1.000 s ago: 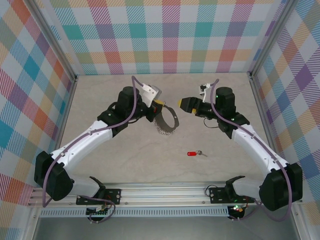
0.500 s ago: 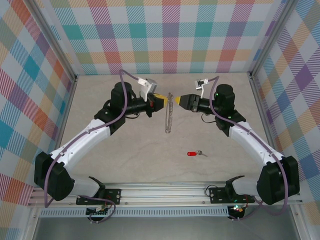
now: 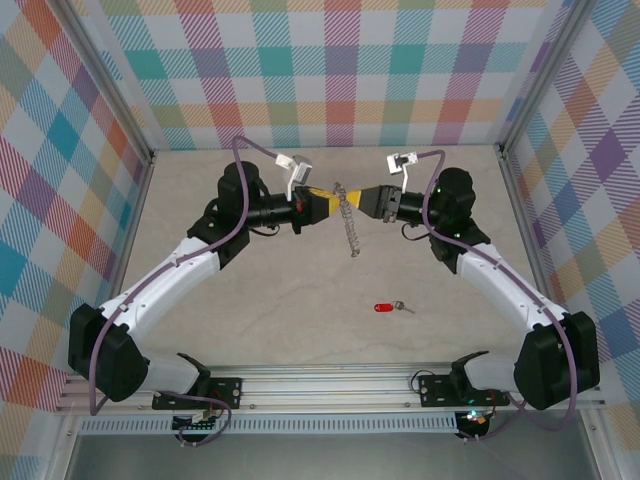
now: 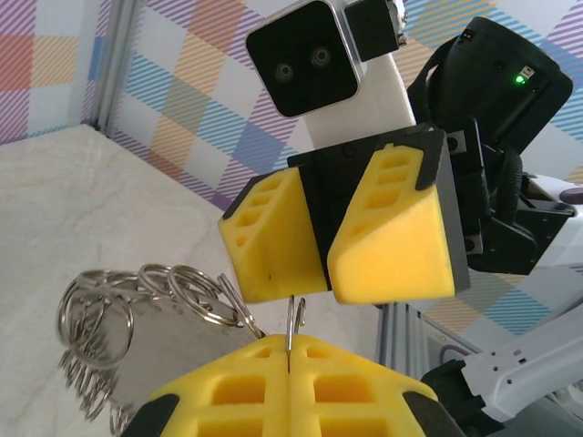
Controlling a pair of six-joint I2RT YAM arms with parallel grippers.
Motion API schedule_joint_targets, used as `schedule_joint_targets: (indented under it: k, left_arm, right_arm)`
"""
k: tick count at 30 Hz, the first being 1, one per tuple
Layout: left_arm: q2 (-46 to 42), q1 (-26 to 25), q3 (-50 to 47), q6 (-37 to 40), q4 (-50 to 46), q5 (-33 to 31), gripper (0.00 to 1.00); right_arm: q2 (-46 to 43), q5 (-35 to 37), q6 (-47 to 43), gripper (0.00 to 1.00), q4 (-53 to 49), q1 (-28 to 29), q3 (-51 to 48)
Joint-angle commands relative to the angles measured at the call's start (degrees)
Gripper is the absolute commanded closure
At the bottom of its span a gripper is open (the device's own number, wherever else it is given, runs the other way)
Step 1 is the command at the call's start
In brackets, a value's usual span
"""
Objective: Put the keys on the keyring
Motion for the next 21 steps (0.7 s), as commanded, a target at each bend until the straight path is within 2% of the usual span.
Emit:
schedule_joint_targets:
  k: [1,9,21]
  left_arm:
    - [-1.3,0.72,3.11,-1.84,4.29,3.36,1.0]
    - [-1.34,0.72,3.64,-2.19,3.63,4.4,1.0]
    - [-1.16,0.77,3.94,-1.37,1.32,6.18,1.0]
  right_arm:
    - [-1.1,-1.76,0.0,0.62,2.18,1.07,1.72]
    - [-1.18,-1.56,0.26,0.7,2.46,1.88,2.17]
    - [-1.97,-0.88,0.0,0.68,1.91,2.15,3.03]
